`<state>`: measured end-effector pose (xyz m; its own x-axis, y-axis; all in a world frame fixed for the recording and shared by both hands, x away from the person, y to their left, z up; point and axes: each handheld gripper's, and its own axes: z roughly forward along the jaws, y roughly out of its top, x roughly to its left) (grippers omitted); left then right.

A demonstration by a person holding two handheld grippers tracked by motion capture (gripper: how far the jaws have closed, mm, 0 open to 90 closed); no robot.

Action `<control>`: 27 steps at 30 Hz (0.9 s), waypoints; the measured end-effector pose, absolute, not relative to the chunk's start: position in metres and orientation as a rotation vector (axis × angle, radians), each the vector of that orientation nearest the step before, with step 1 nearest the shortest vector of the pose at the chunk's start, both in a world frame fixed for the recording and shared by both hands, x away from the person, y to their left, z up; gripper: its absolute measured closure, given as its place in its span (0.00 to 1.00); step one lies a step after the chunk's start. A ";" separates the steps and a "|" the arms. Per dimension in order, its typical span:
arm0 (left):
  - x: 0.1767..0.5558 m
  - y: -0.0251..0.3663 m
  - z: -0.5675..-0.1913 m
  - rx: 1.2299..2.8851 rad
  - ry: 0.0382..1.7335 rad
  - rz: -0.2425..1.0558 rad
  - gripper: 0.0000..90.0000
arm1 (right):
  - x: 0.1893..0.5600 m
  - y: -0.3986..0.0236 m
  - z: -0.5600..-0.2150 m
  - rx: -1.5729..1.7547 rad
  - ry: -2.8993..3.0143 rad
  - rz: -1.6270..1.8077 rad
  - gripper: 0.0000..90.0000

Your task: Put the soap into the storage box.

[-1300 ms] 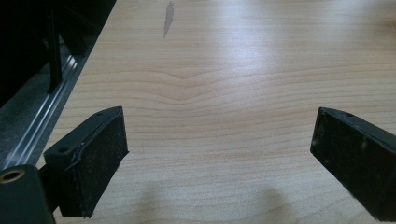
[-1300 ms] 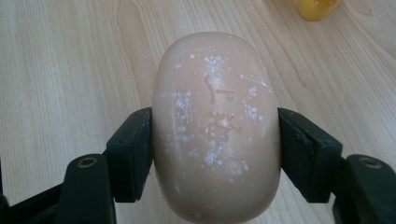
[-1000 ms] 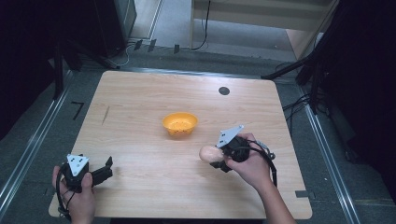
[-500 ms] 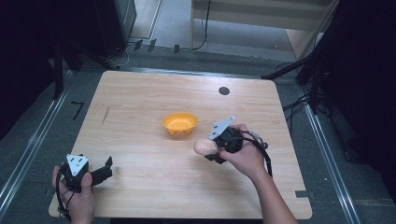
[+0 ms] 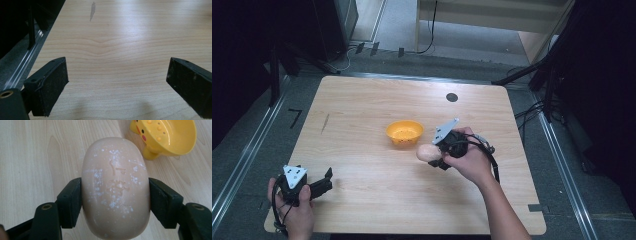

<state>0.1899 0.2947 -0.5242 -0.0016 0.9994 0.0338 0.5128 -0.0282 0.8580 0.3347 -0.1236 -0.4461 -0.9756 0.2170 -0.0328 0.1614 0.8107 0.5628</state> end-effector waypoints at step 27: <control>0.190 0.294 -0.524 1.628 1.581 0.924 0.05 | 0.366 -0.094 -0.436 0.244 2.890 0.836 0.37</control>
